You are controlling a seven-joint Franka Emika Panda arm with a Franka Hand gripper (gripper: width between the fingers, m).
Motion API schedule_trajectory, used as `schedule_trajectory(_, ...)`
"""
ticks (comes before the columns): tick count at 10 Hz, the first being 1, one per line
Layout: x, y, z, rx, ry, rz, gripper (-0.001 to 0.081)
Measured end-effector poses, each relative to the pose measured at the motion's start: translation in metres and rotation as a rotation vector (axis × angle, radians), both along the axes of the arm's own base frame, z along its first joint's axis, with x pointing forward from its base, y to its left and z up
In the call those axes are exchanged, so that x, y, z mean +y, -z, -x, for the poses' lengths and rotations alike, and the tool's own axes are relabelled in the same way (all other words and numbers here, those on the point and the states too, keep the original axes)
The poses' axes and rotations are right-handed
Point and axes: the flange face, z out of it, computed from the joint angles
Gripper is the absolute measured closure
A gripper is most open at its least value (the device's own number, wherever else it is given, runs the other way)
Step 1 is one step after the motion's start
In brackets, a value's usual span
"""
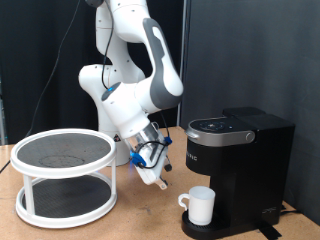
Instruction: Make a cup of coffee with the keurig machine
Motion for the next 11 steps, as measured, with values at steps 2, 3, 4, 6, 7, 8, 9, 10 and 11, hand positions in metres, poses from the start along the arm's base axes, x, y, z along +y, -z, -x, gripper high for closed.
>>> schedule_trajectory(2, -0.006, -0.006, 0.006, -0.019, 0.0, -0.013, 0.0072)
schedule_trajectory(3, 0.001, -0.005, 0.007, -0.008, -0.023, -0.037, 0.0072)
schedule_trajectory(4, 0.014, -0.006, 0.011, 0.007, -0.06, -0.09, 0.0072)
schedule_trajectory(6, 0.032, -0.019, 0.02, 0.0, -0.121, -0.182, 0.0072)
schedule_trajectory(7, 0.038, -0.027, 0.023, -0.02, -0.136, -0.213, 0.0072)
schedule_trajectory(8, 0.043, -0.037, 0.026, -0.038, -0.145, -0.232, 0.0072)
schedule_trajectory(9, 0.048, -0.047, 0.03, -0.051, -0.165, -0.245, 0.0072)
schedule_trajectory(10, 0.053, -0.056, 0.034, -0.058, -0.187, -0.255, 0.0072)
schedule_trajectory(11, 0.058, -0.065, 0.039, -0.049, -0.209, -0.261, 0.0072)
